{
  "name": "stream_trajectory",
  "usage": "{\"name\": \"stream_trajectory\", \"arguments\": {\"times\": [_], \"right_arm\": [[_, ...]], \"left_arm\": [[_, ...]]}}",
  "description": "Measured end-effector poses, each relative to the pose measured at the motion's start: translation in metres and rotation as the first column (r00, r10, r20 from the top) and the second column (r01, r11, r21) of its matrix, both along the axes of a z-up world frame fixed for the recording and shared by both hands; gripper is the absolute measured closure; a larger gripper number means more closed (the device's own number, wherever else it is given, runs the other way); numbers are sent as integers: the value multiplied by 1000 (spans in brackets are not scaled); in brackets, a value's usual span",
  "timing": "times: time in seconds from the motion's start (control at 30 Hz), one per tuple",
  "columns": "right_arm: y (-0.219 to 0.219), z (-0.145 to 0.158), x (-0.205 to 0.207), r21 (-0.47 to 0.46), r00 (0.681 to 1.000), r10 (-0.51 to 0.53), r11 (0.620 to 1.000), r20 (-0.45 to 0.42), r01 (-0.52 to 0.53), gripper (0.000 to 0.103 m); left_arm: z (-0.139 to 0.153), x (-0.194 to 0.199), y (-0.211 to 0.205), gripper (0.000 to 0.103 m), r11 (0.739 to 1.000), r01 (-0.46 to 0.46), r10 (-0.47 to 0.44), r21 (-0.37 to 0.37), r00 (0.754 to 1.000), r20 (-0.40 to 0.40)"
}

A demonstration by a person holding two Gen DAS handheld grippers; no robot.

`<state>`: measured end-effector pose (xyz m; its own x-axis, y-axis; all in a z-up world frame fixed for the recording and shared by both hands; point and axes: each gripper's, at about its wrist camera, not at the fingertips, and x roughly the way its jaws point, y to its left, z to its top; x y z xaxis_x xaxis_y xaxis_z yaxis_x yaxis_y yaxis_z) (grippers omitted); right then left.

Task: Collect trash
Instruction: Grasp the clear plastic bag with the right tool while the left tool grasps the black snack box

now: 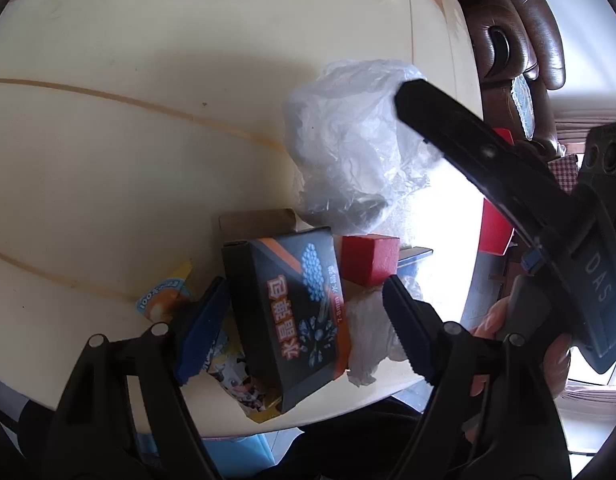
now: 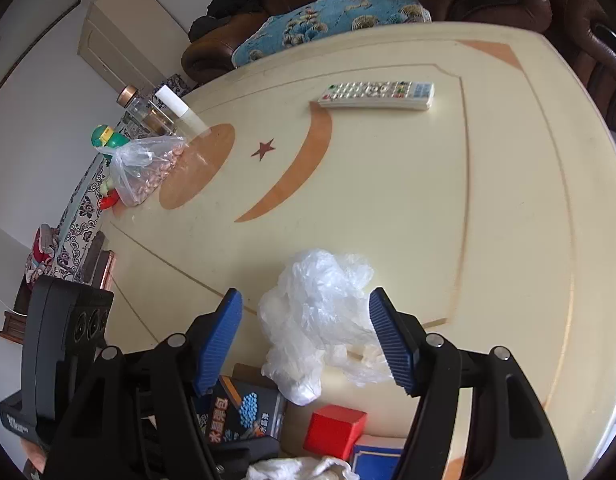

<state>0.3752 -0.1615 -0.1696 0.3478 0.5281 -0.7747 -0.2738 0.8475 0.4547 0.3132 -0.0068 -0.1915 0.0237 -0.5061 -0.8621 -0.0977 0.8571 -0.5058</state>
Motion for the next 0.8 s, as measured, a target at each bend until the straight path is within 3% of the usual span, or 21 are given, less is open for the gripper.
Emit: {"name": "stream_trajectory", "arguments": {"times": [0.2, 0.37, 0.43, 0.67, 0.8], "right_arm": [[11, -8, 1, -21, 1000, 22, 1000, -12, -22, 39], [19, -20, 4, -92, 999, 28, 995, -20, -29, 41], [21, -25, 6, -88, 999, 35, 995, -37, -39, 53], [28, -23, 4, -134, 998, 57, 989, -19, -60, 57], [28, -23, 2, -140, 998, 60, 988, -12, -61, 68]], "left_arm": [[-7, -2, 3, 42, 1000, -10, 9, -15, 1000, -20], [-6, -2, 0, 42, 1000, -12, 12, -3, 1000, -7], [-5, -2, -2, 42, 1000, -10, 10, 1, 1000, 0], [1, 0, -24, 38, 995, 36, -39, 97, 999, 34], [2, 2, -33, 37, 991, 46, -53, 125, 997, 60]]}}
